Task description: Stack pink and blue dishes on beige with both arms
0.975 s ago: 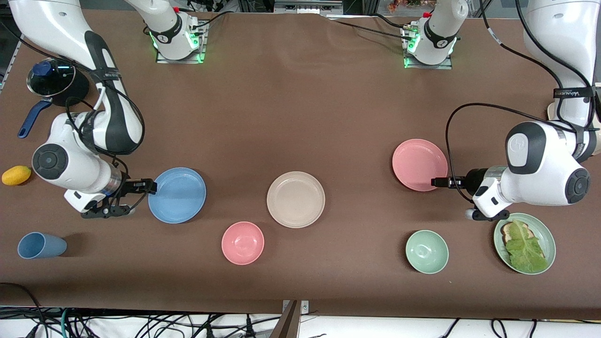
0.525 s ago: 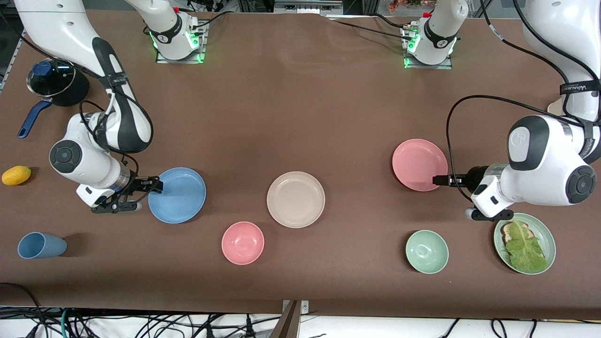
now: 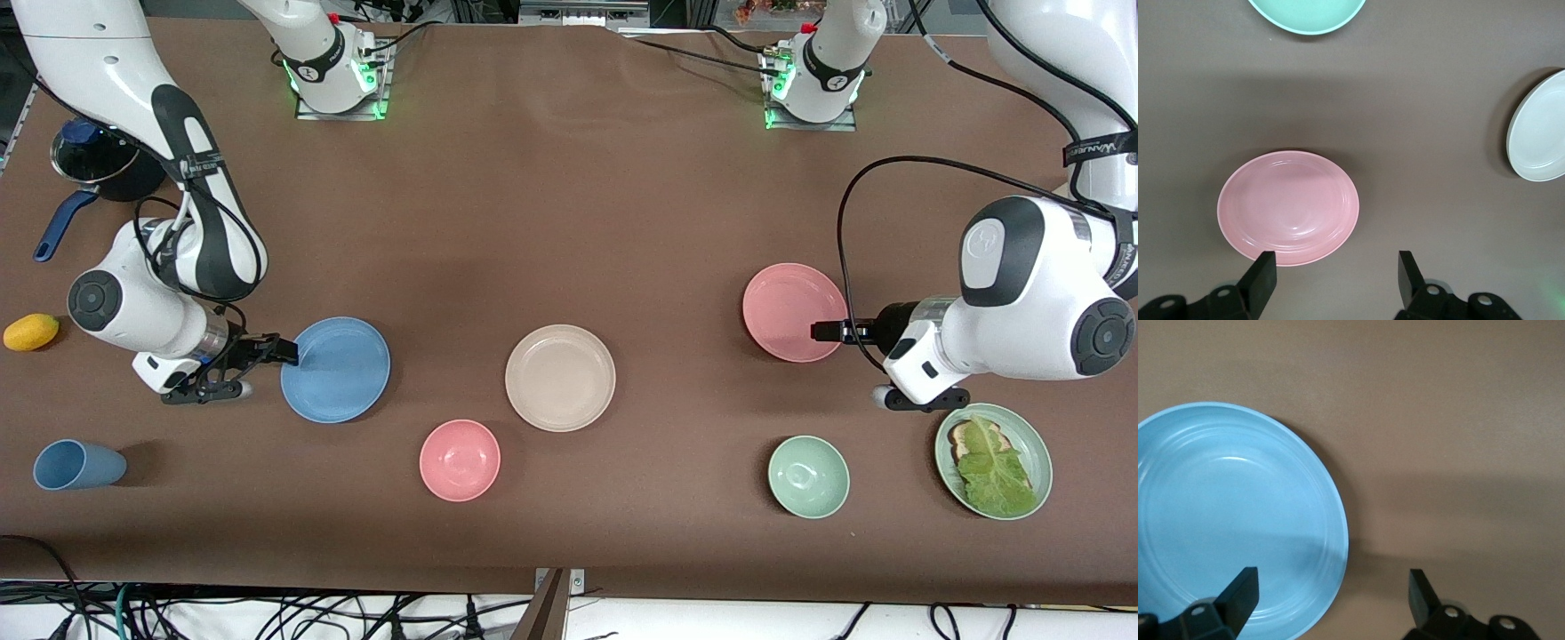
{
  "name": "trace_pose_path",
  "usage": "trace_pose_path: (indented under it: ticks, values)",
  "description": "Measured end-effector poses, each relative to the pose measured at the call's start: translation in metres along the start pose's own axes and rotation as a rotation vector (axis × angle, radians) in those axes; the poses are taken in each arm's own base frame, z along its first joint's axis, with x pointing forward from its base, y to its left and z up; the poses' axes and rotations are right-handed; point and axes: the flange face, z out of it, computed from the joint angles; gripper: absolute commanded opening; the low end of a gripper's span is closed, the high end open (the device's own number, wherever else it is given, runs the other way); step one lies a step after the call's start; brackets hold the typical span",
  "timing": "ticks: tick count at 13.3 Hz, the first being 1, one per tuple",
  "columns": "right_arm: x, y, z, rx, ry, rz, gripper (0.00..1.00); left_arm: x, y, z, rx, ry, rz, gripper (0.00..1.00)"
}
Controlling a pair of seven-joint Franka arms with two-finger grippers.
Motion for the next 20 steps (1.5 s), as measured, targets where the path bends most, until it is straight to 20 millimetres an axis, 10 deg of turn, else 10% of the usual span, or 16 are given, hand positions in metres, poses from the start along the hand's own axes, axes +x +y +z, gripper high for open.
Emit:
trace_pose_path:
  ticks: [7, 20]
  values:
    - [0.0, -0.002, 0.001, 0.003, -0.001, -0.002, 0.99, -0.021, 0.037, -0.02, 0.089, 0.031, -0.001, 1.0]
    - [0.004, -0.023, 0.001, 0.005, 0.002, -0.019, 0.98, -0.065, 0.029, -0.094, 0.15, 0.113, -0.008, 1.0]
